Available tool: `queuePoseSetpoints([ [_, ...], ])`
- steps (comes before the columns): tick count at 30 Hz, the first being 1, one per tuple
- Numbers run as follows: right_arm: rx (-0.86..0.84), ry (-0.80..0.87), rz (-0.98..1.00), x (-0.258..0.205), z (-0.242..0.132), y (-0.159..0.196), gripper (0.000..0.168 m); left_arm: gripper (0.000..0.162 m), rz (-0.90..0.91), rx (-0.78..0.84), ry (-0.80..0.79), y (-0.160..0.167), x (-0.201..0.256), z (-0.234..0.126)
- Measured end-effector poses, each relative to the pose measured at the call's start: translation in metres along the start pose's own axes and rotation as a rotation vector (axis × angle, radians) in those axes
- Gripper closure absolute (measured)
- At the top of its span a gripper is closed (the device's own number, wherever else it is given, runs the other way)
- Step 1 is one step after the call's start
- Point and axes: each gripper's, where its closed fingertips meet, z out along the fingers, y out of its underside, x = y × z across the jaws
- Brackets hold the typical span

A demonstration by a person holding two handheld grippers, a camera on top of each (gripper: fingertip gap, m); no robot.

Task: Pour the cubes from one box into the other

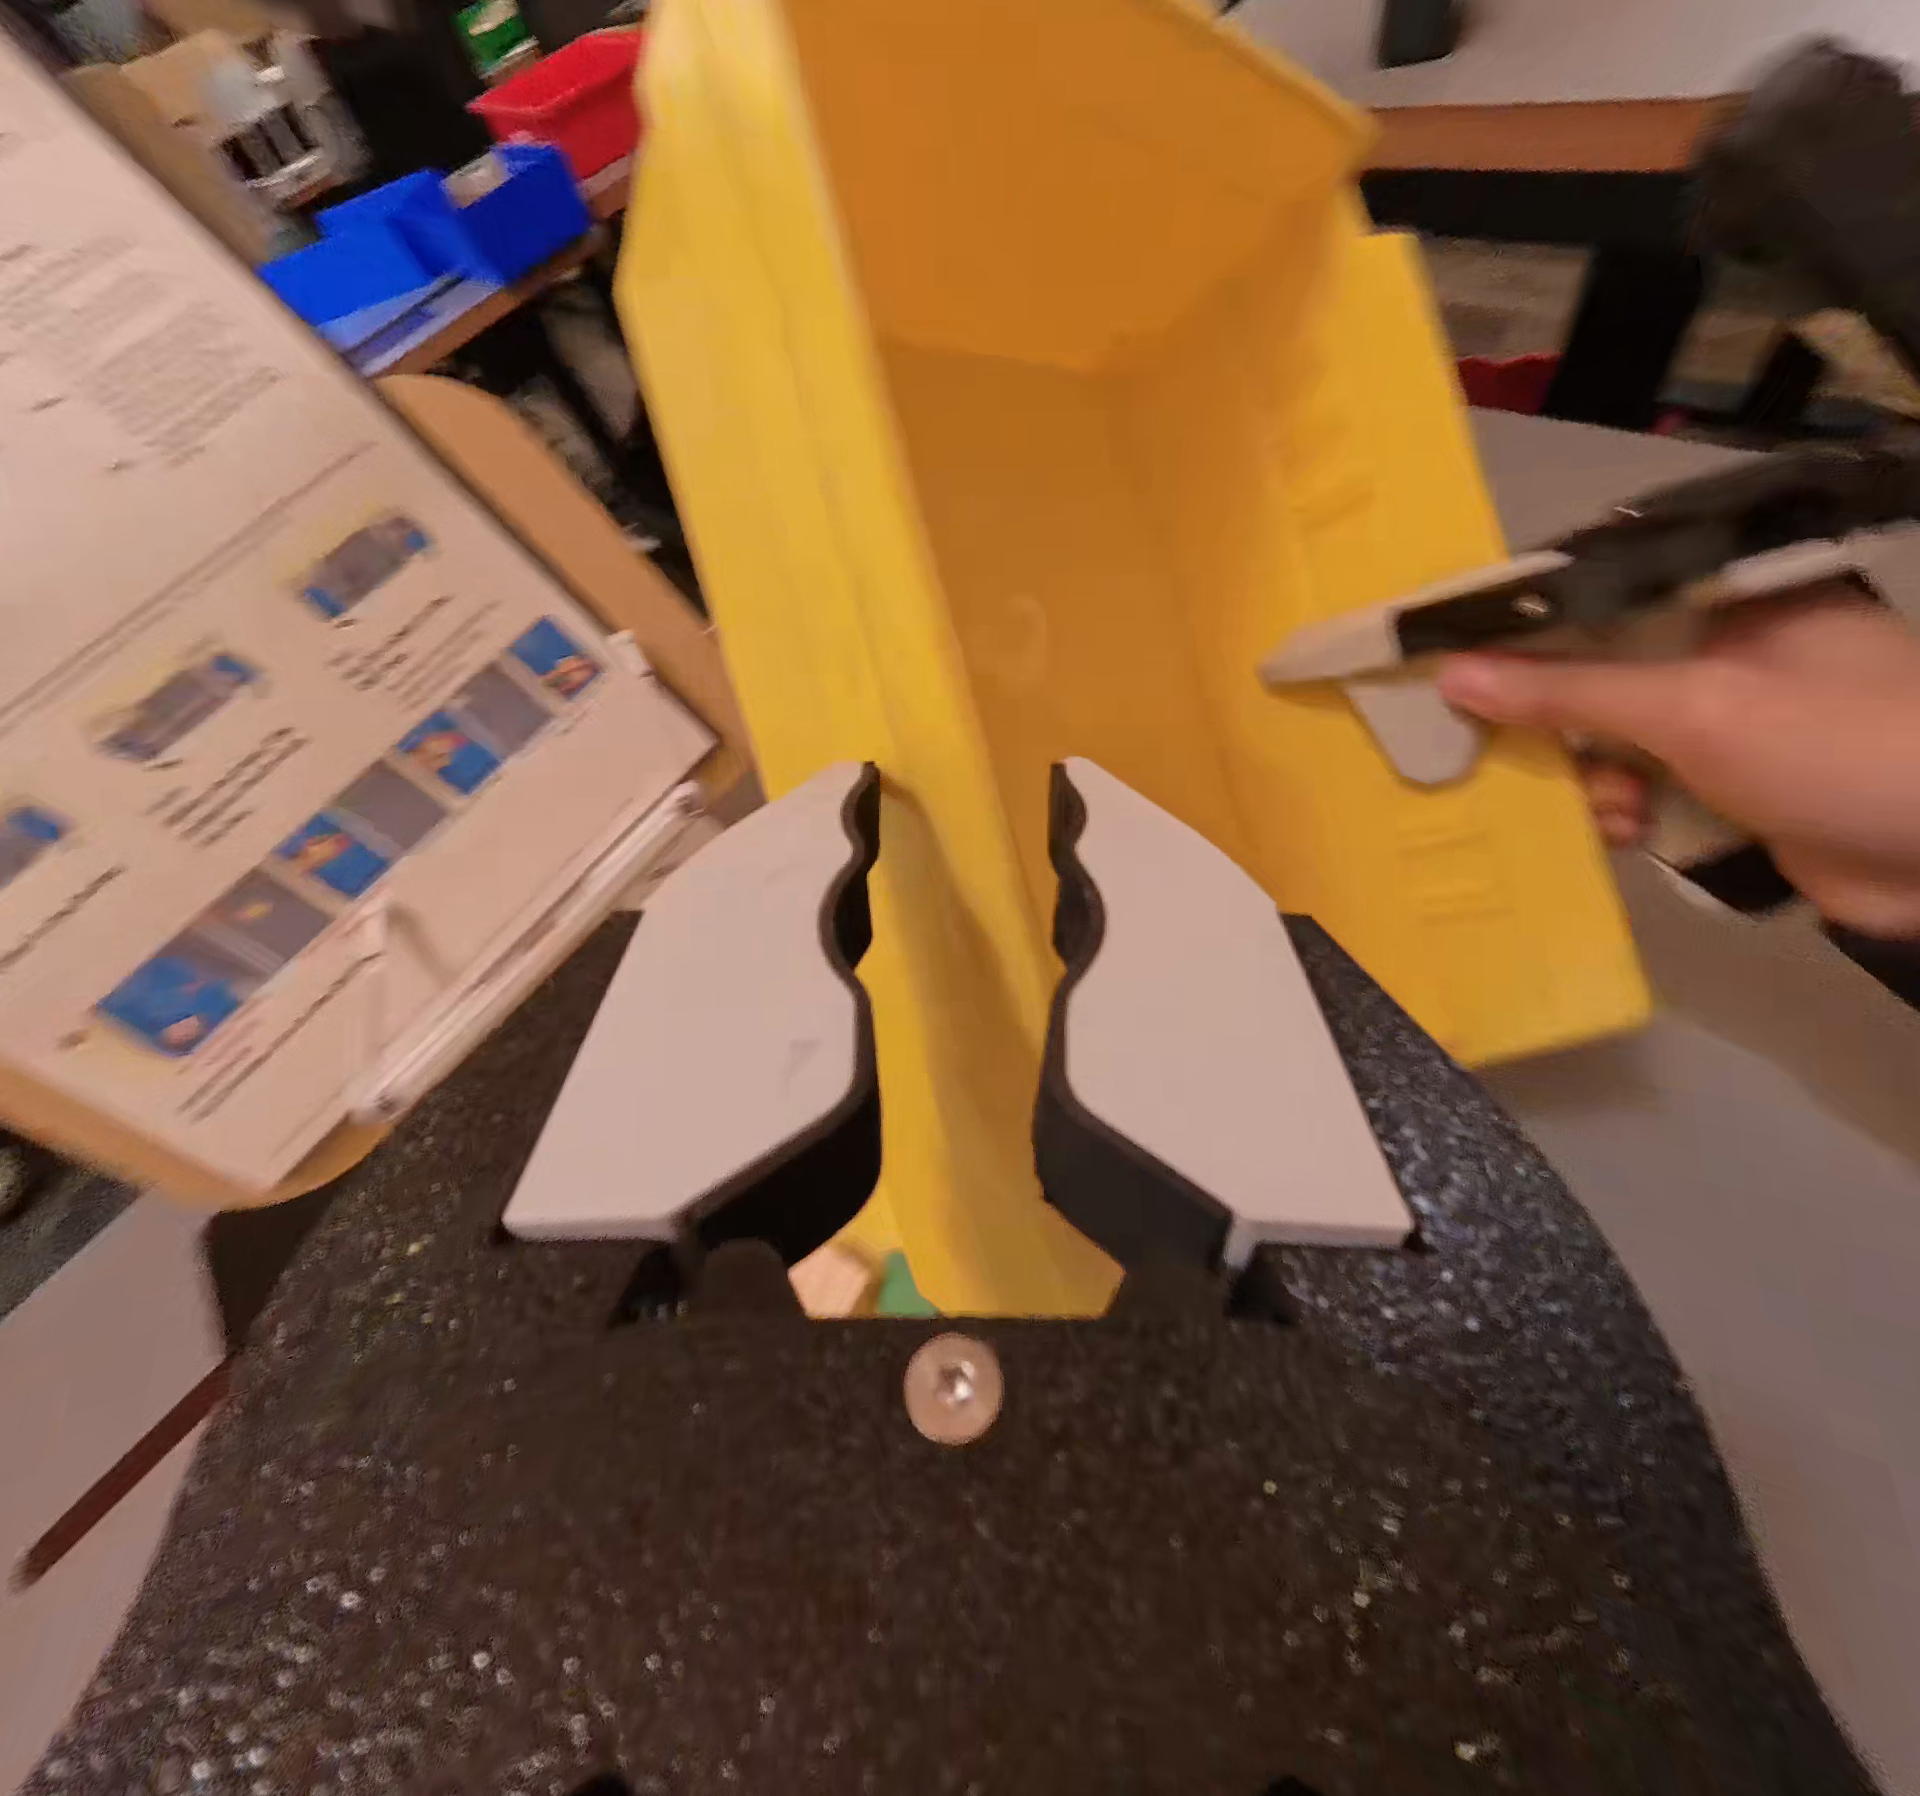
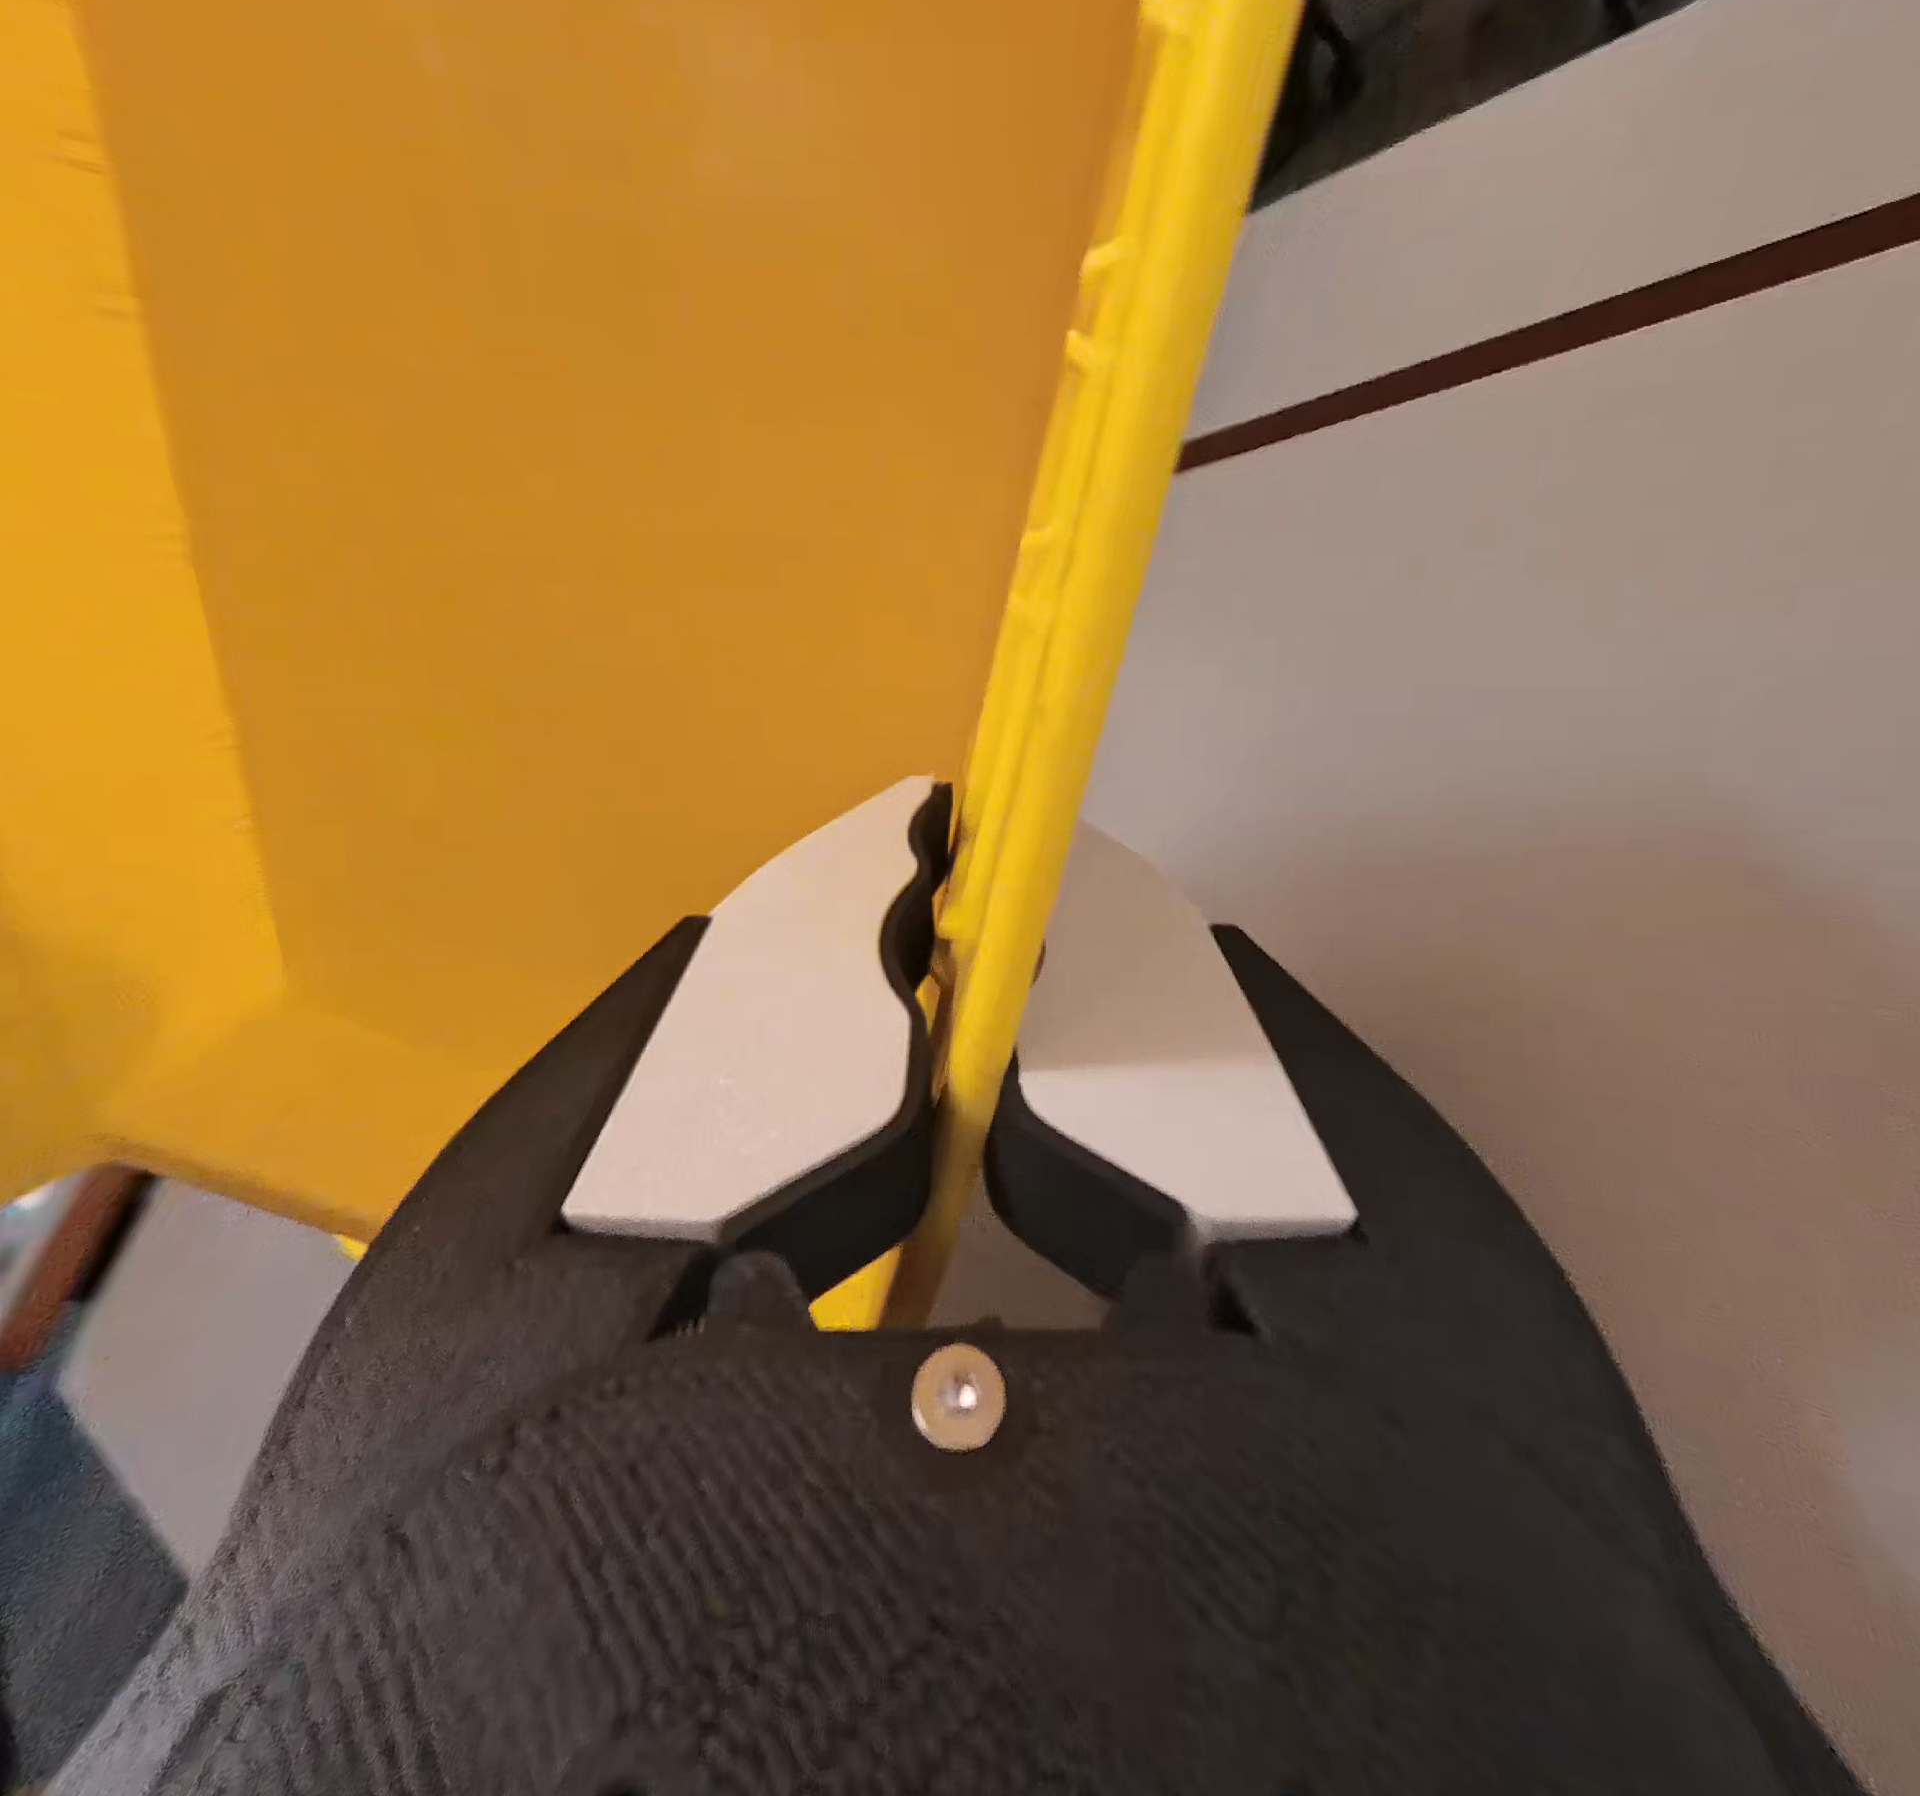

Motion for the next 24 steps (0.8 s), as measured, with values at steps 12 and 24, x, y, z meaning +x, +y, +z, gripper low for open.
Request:
queuePoseSetpoints([
  [12, -0.352, 0.317, -0.275, 0.150, -0.061, -0.050, 0.163, 0.100, -0.090, -0.028, -0.138, 0.082, -0.044, -0.043],
  [24, -0.730, 0.393, -0.103, 0.271, -0.075, 0.004, 0.159, 0.097, -0.349, -0.285, -0.216, 0.252, -0.141, -0.121],
])
